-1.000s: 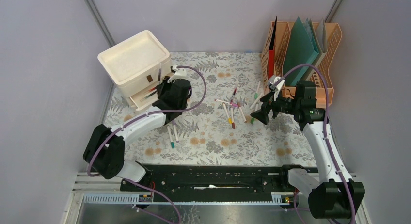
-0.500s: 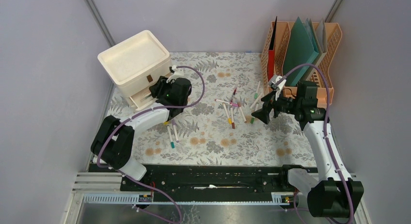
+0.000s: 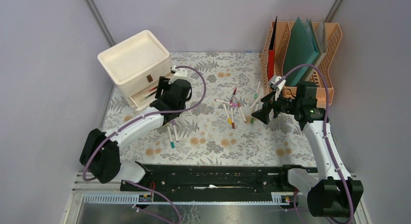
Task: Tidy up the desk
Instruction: Place the stationery in the drawer, then pick up the stationery from the center of the board.
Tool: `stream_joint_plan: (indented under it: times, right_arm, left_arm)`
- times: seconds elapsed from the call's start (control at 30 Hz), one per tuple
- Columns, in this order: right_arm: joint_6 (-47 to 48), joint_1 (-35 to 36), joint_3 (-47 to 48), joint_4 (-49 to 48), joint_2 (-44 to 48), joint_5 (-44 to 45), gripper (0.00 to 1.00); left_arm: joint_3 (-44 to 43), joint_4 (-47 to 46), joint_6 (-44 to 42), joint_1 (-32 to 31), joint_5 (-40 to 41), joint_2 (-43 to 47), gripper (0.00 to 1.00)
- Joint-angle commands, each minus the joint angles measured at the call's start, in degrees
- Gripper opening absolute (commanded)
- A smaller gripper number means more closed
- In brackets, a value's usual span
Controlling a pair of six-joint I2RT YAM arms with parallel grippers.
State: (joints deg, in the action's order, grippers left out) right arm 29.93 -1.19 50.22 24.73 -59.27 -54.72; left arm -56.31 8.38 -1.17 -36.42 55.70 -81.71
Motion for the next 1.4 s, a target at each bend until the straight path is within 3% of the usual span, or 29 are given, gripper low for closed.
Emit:
stream_joint_plan:
  times: [0.0, 0.13, 0.2, 0.3, 0.47, 0.67, 0.73, 0.87, 1.03, 1.2, 1.37]
  right_arm:
    - [-0.10, -0.26, -0.44, -2.03, -0.28, -1.36, 1.00]
    - [-0.22, -0.44, -0.95, -2.70, -0.41, -1.31, 1.00]
    - [-0.35, -0.39, -1.16, -3.01, -0.49, -1.40, 1.00]
    - [-0.49, -0.48, -1.49, -3.46, -0.68, -1.52, 1.00]
    - [-1.07, -0.48, -1.83, -4.27, -1.60, -1.88, 1.00]
    - [-3.28, 0.18, 0.40, -4.04, -4.85, -1.83, 1.00]
    - [-3.10, 1.69, 2.03, -3.02, -6.54, -0.19, 1.00]
    - [-1.11, 8.85, 6.16, -0.28, -11.49, 9.13, 1.00]
    - [-5.74, 16.05, 13.15, -1.21, -21.01, 15.59, 1.00]
    - [-19.59, 21.67, 21.51, -6.46, -32.76, 29.81, 1.00]
    - [-38.50, 24.83, 29.92, -9.37, -44.16, 52.83, 1.00]
  left_arm:
    - [-1.09, 1.39, 7.71, 0.06, -19.11, 6.96, 0.77]
    - [3.06, -3.61, 10.43, 0.15, -35.40, 10.84, 0.98]
    - [6.65, -8.53, 11.04, 0.13, -43.76, 13.19, 0.99]
    - [12.56, -16.51, 12.08, 0.13, -49.83, 15.27, 0.99]
    - [22.81, -28.33, 13.03, 0.21, -52.88, 16.18, 0.99]
    - [35.10, -47.13, 13.54, 0.22, -50.65, 15.62, 0.99]
    - [36.42, -48.16, 13.35, 0.17, -50.67, 16.06, 0.99]
    - [38.69, -50.72, 13.59, 0.13, -50.17, 17.19, 0.99]
    - [41.25, -53.23, 13.57, 0.13, -50.16, 19.03, 0.99]
    - [44.02, -56.15, 13.56, 0.13, -50.41, 21.48, 0.99]
    - [45.37, -57.28, 13.63, 0.10, -50.55, 22.61, 0.99]
